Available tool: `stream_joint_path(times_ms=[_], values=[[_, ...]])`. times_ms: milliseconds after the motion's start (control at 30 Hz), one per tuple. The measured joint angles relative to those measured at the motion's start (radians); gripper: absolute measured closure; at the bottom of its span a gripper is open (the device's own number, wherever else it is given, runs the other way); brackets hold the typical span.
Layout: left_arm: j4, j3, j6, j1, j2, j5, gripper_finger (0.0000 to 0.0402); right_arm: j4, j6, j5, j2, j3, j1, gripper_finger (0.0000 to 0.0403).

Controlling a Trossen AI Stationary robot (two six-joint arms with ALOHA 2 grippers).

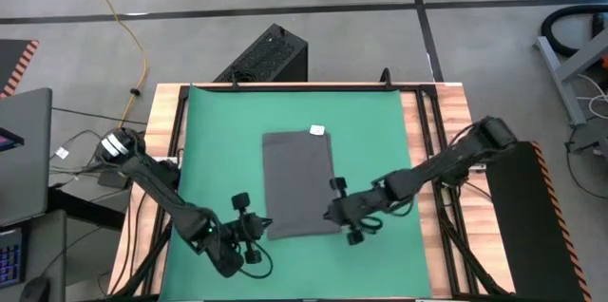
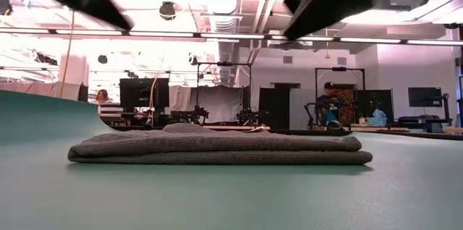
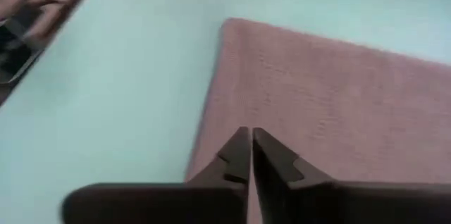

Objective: Roll towel
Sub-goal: Roll the gray towel

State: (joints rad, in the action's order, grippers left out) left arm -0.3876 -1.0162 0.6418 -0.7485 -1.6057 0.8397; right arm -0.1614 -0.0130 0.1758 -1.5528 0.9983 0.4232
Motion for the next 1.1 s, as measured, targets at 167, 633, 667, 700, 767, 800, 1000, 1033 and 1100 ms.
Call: stream_joint_path(times_ms=[167,633,667,700,767,800,1000,1033,1100], values=[[0.085,-0.001,-0.333,0.066,0.011,-0.228,0.0355,-0.237,0.087,-0.044,0.083,0.0,0.01,0.0269],[0.059,0.022,-0.641,0.114,0.001,-0.441,0.0226,-0.179,0.31,-0.043,-0.146,-0.008,0.088,0.0116],[0.055,0.033,-0.641,0.114,0.001,-0.435,0.0225,-0.177,0.305,-0.043,-0.16,-0.005,0.088,0.0118],[0.052,0.044,-0.64,0.113,0.001,-0.437,0.0224,-0.175,0.303,-0.043,-0.169,0.001,0.087,0.0119],[0.06,0.065,-0.644,0.106,0.001,-0.456,0.0223,-0.164,0.302,-0.037,-0.171,0.009,0.088,0.0121],[0.065,0.08,-0.652,0.102,0.001,-0.461,0.0223,-0.158,0.302,-0.026,-0.17,0.009,0.088,0.0121],[0.182,0.176,-0.676,0.097,0.001,-0.437,0.0223,-0.136,0.303,0.006,-0.162,0.01,0.085,0.0121],[0.208,0.191,-0.685,0.096,0.001,-0.443,0.0223,-0.137,0.307,0.005,-0.168,0.01,0.085,0.0121],[0.252,0.216,-0.708,0.094,0.001,-0.429,0.0223,-0.133,0.325,-0.003,-0.186,0.009,0.085,0.0121]])
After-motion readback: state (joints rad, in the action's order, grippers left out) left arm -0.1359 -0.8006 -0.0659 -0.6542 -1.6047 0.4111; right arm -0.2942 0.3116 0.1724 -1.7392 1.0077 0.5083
